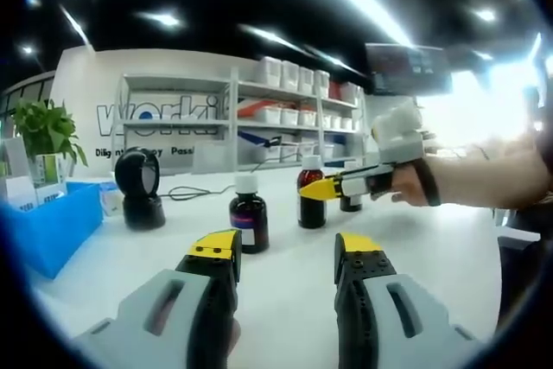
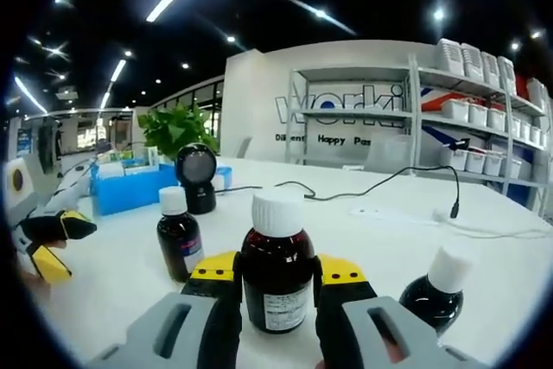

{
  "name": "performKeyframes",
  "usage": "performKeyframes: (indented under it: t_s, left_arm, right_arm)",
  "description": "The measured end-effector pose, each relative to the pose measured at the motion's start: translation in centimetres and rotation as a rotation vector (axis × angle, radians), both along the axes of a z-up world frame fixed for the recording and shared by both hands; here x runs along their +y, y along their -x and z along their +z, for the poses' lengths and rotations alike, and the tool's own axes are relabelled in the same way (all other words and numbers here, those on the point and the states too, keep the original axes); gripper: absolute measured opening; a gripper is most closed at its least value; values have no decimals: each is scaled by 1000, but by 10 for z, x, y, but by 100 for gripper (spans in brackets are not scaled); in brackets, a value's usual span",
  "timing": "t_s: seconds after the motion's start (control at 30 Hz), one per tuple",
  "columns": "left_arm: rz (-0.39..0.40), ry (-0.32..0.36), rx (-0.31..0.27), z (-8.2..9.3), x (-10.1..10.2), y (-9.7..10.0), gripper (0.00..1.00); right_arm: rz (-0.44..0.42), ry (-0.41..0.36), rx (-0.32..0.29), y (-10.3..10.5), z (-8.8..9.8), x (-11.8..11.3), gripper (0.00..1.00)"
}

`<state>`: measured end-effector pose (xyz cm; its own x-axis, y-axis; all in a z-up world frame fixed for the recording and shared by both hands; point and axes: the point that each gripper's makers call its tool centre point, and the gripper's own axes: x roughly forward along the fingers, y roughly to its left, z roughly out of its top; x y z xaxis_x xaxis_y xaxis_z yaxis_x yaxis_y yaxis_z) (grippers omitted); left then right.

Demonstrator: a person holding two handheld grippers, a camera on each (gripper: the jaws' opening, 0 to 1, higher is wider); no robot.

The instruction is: Rotate the medicine bottle to make it face forward pick up the medicine bottle inspect the drug traceability code place the medicine on the table

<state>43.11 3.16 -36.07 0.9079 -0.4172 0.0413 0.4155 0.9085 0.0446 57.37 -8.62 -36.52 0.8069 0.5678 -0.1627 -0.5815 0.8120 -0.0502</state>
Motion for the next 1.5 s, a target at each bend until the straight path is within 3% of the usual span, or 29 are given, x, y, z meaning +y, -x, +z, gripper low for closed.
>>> performKeyframes:
  t_s: [0.67, 1.5]
  left_arm:
    - [-5, 3, -8, 2, -1, 1, 34]
    - [-3, -1, -5, 0, 1, 0, 34]
  right_arm:
    - [-191, -12, -10, -5, 0, -3, 27]
    - [-211, -20, -9, -4, 0, -2, 27]
